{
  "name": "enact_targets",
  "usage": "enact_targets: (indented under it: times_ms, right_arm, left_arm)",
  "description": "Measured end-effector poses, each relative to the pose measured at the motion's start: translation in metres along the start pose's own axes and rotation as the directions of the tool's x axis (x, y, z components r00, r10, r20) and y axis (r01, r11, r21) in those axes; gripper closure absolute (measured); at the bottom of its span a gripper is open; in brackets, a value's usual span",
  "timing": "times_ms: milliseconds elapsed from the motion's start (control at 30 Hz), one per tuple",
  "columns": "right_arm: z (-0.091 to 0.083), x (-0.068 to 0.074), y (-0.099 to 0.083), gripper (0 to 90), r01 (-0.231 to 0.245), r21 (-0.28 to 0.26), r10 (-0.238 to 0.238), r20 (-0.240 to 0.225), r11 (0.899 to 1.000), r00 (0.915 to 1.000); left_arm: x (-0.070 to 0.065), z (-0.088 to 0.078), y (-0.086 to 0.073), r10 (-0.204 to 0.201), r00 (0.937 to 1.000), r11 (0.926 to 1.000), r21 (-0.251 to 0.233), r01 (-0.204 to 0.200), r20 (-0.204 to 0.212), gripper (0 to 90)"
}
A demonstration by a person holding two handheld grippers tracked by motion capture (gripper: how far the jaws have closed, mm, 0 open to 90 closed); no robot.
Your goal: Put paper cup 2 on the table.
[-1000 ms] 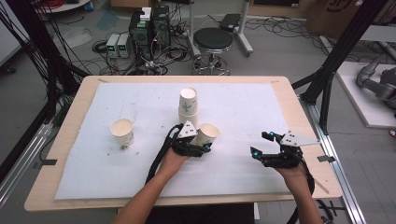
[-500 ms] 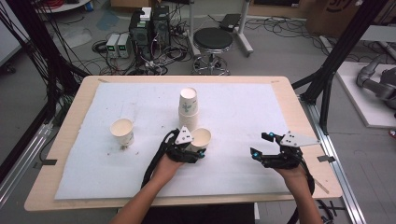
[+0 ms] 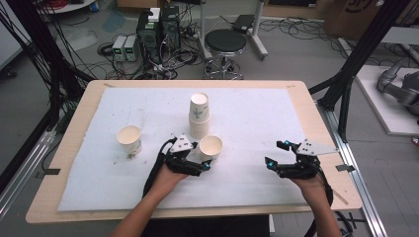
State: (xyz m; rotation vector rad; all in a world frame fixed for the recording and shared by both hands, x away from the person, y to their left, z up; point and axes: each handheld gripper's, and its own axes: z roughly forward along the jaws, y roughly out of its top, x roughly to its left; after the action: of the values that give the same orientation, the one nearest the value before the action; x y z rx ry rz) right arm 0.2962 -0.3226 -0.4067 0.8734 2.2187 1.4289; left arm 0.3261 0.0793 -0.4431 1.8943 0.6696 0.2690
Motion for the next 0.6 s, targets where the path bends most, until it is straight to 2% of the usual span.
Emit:
enact_targets:
  times_ms: [67,133,267,333,433,600]
  right_arm:
    - [0.0,0.0,0.0,22.3,0.0,0.0,0.0,0.002,1.0,1.0]
    - [0.0,0.001,0.0,22.3,-0.002,0.003,0.002,0.003,1.0,1.0]
    - [0.002,0.003,-0.002,22.2,0.004,0.017,-0.004,0.013,1.0,0.9999]
    - [0.004,0.005,-0.002,22.2,0.002,0.023,-0.002,0.018,1.0,0.9998]
    - [0.005,0.008,-0.002,22.2,0.007,0.027,-0.008,0.034,1.0,0.9994]
    - [0.003,0.013,-0.002,21.7,0.002,0.021,-0.003,0.059,1.0,0.9982]
  left_arm:
    - [0.003,-0.016,-0.002,-0.004,0.9995,0.9992,-0.04,0.005,0.032,15.6]
    - [0.005,-0.029,-0.004,-0.008,0.9989,0.9972,-0.074,0.011,0.047,15.6]
    - [0.012,-0.061,-0.012,-0.03,0.9986,0.9879,-0.151,0.036,0.043,15.6]
    - [0.015,-0.074,-0.018,-0.038,0.9991,0.9823,-0.183,0.04,0.019,15.5]
    - [0.018,-0.093,-0.025,-0.028,0.9993,0.9738,-0.226,0.022,-0.023,16.7]
    - [0.021,-0.117,-0.027,-0.031,0.9959,0.9607,-0.277,0.006,-0.085,16.6]
